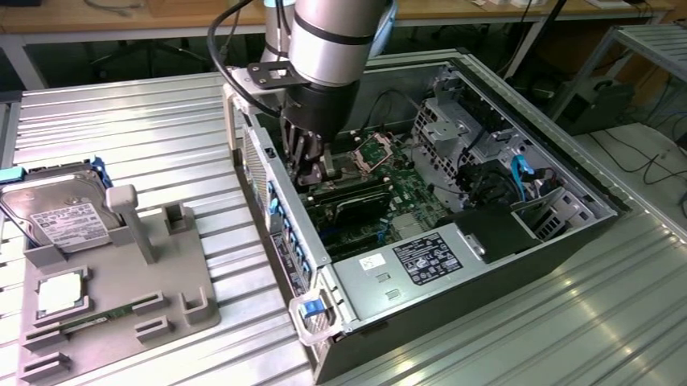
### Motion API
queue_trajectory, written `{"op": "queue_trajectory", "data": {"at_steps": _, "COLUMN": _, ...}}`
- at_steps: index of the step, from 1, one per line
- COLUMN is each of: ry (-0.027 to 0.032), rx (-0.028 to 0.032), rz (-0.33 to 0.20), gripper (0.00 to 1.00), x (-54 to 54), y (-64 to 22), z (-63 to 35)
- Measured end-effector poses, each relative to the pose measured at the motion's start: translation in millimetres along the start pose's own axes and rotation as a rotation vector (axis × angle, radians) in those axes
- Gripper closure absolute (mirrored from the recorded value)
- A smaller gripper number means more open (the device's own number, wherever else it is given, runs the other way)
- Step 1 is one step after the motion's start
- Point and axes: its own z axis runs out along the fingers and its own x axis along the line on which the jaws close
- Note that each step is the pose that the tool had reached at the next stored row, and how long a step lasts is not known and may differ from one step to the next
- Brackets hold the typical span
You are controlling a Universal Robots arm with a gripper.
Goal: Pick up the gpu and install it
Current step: 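Press down on the gpu until it lock into place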
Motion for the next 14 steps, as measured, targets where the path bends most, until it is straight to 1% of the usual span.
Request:
{"op": "queue_trajectory", "data": {"at_steps": 7, "ry": 0.0005, "rx": 0.0000, "rz": 0.000, "gripper": 0.89, "x": 6.9, "y": 0.5, "z": 0.1}}
{"op": "queue_trajectory", "data": {"at_steps": 9, "ry": 0.0006, "rx": 0.0000, "rz": 0.000, "gripper": 0.89, "x": 7.1, "y": 0.6, "z": 0.1}}
{"op": "queue_trajectory", "data": {"at_steps": 11, "ry": 0.0018, "rx": 0.0000, "rz": 0.000, "gripper": 0.89, "x": 7.0, "y": 0.6, "z": 0.2}}
{"op": "queue_trajectory", "data": {"at_steps": 14, "ry": 0.0081, "rx": -0.0005, "rz": 0.001, "gripper": 0.89, "x": 5.1, "y": -0.3, "z": 0.1}}
